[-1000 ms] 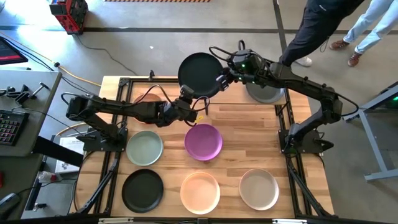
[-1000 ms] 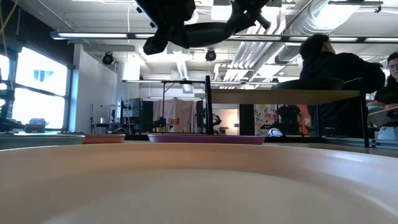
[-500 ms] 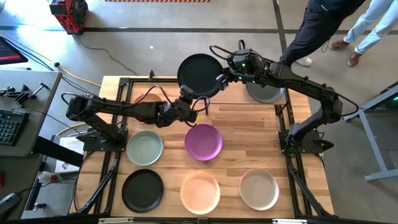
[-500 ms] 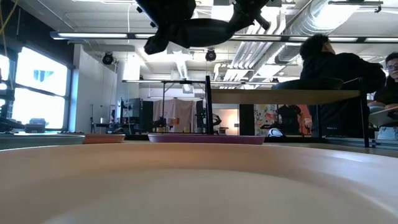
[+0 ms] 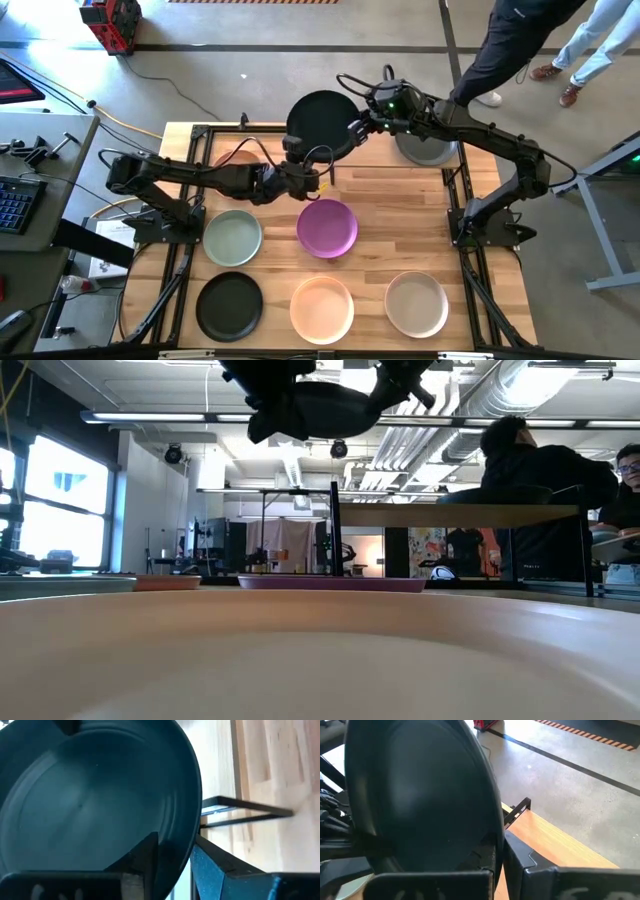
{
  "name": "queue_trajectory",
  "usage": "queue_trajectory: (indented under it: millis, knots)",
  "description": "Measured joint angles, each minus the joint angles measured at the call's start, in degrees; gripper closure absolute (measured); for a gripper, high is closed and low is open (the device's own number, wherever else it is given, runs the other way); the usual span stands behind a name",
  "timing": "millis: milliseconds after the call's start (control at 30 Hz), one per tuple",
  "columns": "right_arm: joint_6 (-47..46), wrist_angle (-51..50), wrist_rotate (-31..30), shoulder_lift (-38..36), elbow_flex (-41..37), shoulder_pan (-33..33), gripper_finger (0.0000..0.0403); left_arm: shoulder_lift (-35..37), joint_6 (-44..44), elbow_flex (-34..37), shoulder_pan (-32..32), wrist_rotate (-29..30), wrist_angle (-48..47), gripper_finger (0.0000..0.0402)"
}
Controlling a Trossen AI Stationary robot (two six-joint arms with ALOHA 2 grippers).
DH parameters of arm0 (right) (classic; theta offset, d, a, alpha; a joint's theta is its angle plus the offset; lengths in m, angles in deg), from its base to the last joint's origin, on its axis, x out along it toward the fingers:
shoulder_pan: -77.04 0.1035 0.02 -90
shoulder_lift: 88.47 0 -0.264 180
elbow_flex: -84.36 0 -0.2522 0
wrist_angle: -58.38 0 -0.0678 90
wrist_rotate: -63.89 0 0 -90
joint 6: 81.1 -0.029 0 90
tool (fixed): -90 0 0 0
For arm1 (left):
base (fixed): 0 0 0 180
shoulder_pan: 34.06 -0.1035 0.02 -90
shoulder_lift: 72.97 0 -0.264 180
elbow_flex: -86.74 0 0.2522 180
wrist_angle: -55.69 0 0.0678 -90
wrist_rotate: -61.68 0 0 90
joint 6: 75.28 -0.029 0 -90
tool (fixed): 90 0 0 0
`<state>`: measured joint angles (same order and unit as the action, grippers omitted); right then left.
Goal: Place and stack plates onto a shelf
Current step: Stack the top black plate on top of the black plate on the shelf
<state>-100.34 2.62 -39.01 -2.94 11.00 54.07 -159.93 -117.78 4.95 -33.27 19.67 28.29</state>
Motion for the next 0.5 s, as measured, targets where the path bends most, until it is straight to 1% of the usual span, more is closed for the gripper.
queue_trajectory:
  millis: [200, 300, 500]
  knots:
    - [0.8, -3.0, -0.5, -2.2, 0.0, -3.3, 0.0402, 0.0, 4.1, 0.0, 2.3, 1.8, 0.0, 0.03]
    - [1.3, -5.7, -0.4, -4.4, 0.0, -5.5, 0.0402, 0.0, 6.0, 0.0, 3.2, 2.8, 0.0, 0.03]
    - [1.8, -10.1, -0.2, -9.4, 0.0, -9.9, 0.0402, 0.0, 8.2, 0.0, 3.8, 2.9, 0.0, 0.03]
